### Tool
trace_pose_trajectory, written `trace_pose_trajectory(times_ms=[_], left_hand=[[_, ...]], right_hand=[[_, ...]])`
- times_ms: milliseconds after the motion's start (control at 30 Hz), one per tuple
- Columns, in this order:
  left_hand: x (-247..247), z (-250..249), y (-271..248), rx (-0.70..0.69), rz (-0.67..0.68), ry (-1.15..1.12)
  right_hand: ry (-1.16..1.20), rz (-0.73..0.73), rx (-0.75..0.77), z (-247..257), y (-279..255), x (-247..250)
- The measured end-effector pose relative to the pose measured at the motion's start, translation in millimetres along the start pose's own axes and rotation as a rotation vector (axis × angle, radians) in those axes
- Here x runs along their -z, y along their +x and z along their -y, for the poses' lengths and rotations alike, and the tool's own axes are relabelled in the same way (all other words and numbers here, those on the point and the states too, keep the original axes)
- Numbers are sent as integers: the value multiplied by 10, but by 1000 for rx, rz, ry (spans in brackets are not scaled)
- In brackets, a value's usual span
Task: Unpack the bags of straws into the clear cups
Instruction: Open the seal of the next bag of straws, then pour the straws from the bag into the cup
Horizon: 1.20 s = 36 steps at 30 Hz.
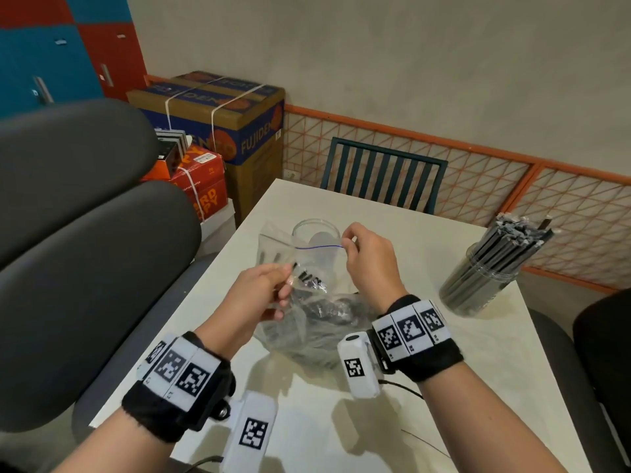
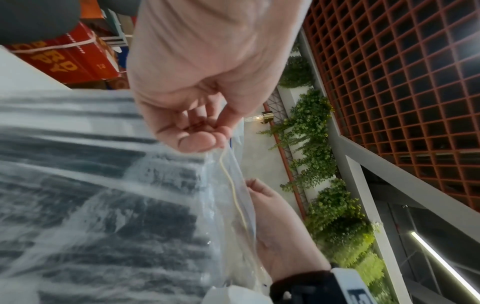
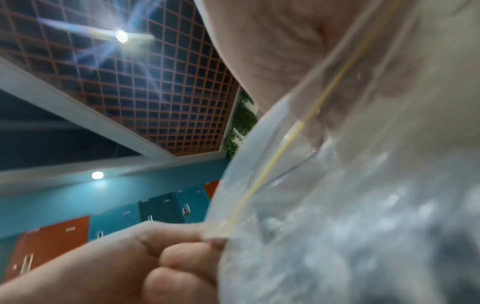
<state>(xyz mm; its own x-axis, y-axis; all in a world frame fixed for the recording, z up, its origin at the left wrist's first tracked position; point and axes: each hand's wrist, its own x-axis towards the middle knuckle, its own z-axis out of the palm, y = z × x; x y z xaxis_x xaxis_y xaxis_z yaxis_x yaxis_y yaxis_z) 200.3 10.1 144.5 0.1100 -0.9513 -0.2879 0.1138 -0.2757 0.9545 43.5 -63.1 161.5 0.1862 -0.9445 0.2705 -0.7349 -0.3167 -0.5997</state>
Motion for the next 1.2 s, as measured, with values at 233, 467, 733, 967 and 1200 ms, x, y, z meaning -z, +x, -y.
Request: trace_pose_trajectory(times_ms=[233,467,733,967,1200], left_hand=[[154,-209,65,-176,-361,534],[488,-219,132,-181,-311,844],[289,-233,93,-194,46,987],[78,-148,309,-277,-114,769],[70,-52,376,-201,-164,415]], right_hand=[[25,126,176,120,-112,-44],[22,76,91,-13,-6,55],[42,225,137,79,-26,65],[-228,374,4,-21,-204,313],[628,203,-527,-325,-460,369]])
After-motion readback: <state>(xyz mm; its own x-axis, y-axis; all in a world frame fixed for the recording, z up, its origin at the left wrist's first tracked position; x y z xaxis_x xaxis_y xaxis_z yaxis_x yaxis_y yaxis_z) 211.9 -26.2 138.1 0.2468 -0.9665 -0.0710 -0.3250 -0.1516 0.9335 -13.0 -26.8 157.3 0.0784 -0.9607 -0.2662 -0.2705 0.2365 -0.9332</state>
